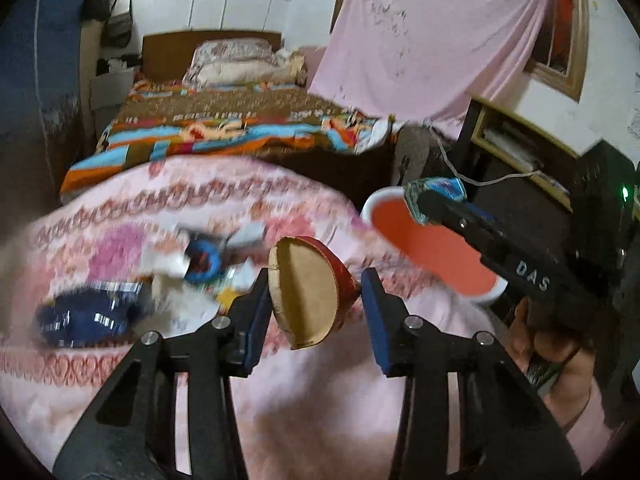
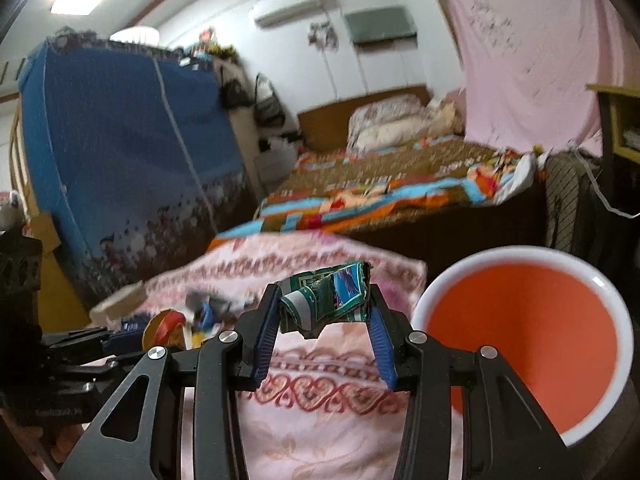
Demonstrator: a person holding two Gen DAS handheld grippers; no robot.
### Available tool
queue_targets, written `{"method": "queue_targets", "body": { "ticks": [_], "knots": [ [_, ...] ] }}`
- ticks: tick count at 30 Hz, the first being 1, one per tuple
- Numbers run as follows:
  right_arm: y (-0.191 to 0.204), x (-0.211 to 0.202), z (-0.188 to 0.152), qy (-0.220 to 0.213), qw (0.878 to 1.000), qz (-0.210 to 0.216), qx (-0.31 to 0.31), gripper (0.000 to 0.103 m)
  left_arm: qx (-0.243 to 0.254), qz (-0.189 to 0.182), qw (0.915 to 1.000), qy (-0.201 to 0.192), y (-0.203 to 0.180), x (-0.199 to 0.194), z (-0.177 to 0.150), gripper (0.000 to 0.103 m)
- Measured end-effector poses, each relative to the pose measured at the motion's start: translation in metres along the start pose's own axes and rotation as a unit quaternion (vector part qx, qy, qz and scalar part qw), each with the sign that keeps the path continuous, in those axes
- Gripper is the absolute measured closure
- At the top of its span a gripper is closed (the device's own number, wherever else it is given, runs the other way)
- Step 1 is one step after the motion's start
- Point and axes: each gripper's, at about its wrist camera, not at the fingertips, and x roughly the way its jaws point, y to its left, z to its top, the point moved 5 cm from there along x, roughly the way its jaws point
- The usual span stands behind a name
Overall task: Collect trash
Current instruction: 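Carry the red cup and green tube over the orange basin with both tools, then open the left tool over the basin while the right tool releases the tube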
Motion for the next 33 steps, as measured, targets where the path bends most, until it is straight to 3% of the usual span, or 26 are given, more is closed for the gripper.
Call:
{"method": "queue_targets", "body": {
  "ticks": [4, 8, 13, 17, 22, 28, 33],
  "knots": [
    [-0.013, -0.018, 0.011, -0.057, 0.998, -0.037, 0.005, 0.062, 0.008, -0.008, 0.9983, -0.058, -0.015, -0.006, 0.028, 0.075],
    [-0.028, -0.042, 0.022, -0.120, 0.990, -0.074, 0.016, 0.062, 0.027, -0.033, 0.9912, -0.125, -0.038, -0.012, 0.060, 0.074],
    [-0.052, -0.062, 0.031, -0.171, 0.977, -0.119, 0.033, 0.060, 0.051, -0.066, 0.9852, -0.149, -0.067, 0.000, 0.080, 0.071],
    [-0.075, -0.065, 0.031, -0.174, 0.973, -0.140, 0.062, 0.059, 0.060, -0.087, 0.9859, -0.130, -0.086, 0.021, 0.085, 0.071],
    [-0.102, -0.060, 0.027, -0.153, 0.969, -0.164, 0.101, 0.059, 0.033, -0.112, 0.9905, -0.073, -0.100, 0.055, 0.087, 0.070],
    [-0.124, -0.055, 0.016, -0.123, 0.967, -0.178, 0.132, 0.055, 0.009, -0.112, 0.9935, -0.018, -0.108, 0.085, 0.084, 0.069],
    [-0.130, -0.053, 0.009, -0.103, 0.966, -0.183, 0.148, 0.051, -0.012, -0.114, 0.9933, 0.013, -0.107, 0.102, 0.078, 0.061]
  ]
}}
